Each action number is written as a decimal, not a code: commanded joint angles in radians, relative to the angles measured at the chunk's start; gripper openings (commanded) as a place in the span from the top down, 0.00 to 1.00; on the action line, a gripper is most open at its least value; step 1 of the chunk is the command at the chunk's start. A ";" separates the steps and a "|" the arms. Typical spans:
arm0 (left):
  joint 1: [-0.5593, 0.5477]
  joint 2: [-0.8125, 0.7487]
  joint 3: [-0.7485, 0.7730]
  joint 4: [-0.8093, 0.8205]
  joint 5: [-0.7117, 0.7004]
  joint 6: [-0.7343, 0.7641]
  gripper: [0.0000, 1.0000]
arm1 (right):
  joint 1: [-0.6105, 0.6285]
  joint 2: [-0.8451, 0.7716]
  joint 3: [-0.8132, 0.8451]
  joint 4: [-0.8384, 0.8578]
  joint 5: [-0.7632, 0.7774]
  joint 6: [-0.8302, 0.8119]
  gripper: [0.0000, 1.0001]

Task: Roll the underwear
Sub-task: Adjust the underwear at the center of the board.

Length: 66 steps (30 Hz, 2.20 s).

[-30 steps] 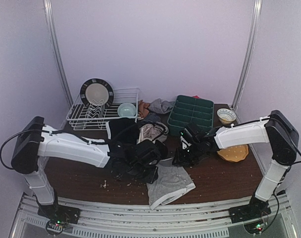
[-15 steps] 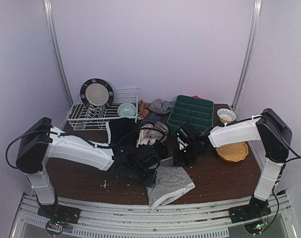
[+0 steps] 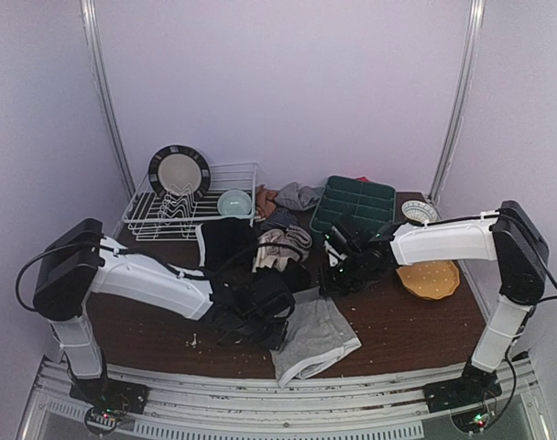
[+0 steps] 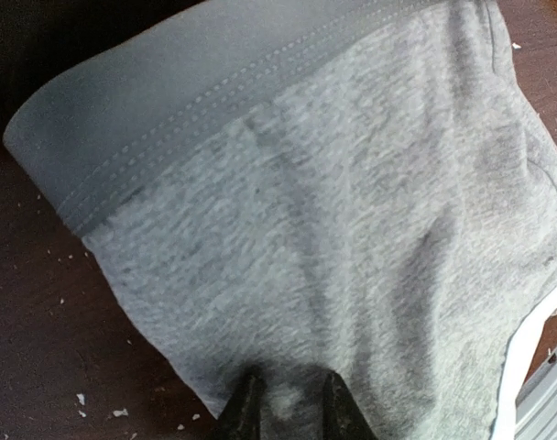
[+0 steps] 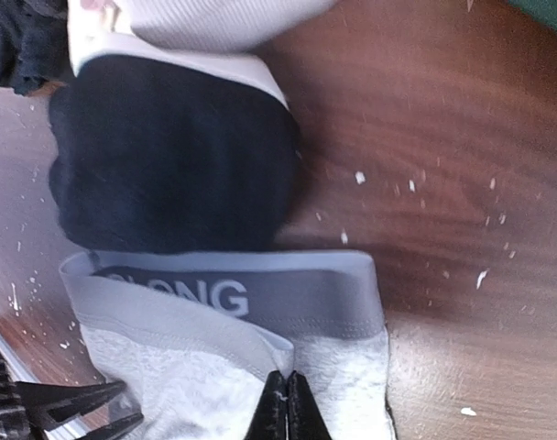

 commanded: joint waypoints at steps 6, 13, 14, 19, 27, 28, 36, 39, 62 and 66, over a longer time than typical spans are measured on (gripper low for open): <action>0.006 0.004 -0.019 0.020 0.010 -0.017 0.53 | 0.000 0.100 0.124 -0.140 0.207 -0.091 1.00; 0.004 -0.064 -0.037 0.004 0.011 -0.012 0.22 | 0.007 0.023 0.103 -0.143 0.176 -0.063 0.67; 0.004 -0.082 -0.038 -0.005 0.008 -0.008 0.19 | 0.013 0.003 0.094 -0.145 0.176 -0.059 0.64; 0.003 -0.198 -0.077 -0.045 -0.012 -0.003 0.11 | 0.094 -0.151 0.006 -0.135 0.173 -0.026 0.56; 0.004 -0.264 -0.126 -0.059 -0.055 -0.020 0.12 | 0.193 -0.138 -0.093 -0.115 0.264 0.019 0.50; 0.004 -0.258 -0.129 -0.053 -0.054 -0.024 0.12 | 0.193 -0.138 -0.107 -0.096 0.275 0.013 0.44; 0.004 -0.242 -0.186 -0.013 -0.045 -0.063 0.14 | 0.199 -0.040 -0.080 -0.119 0.304 -0.017 0.17; 0.004 -0.248 -0.207 -0.007 -0.044 -0.074 0.14 | 0.198 -0.002 -0.074 -0.124 0.311 -0.014 0.16; 0.004 -0.210 -0.182 0.001 -0.035 -0.044 0.15 | 0.178 -0.201 -0.304 -0.055 0.299 0.101 0.50; 0.005 -0.213 -0.160 -0.011 -0.048 -0.025 0.15 | 0.148 -0.306 -0.336 -0.052 0.265 0.094 0.36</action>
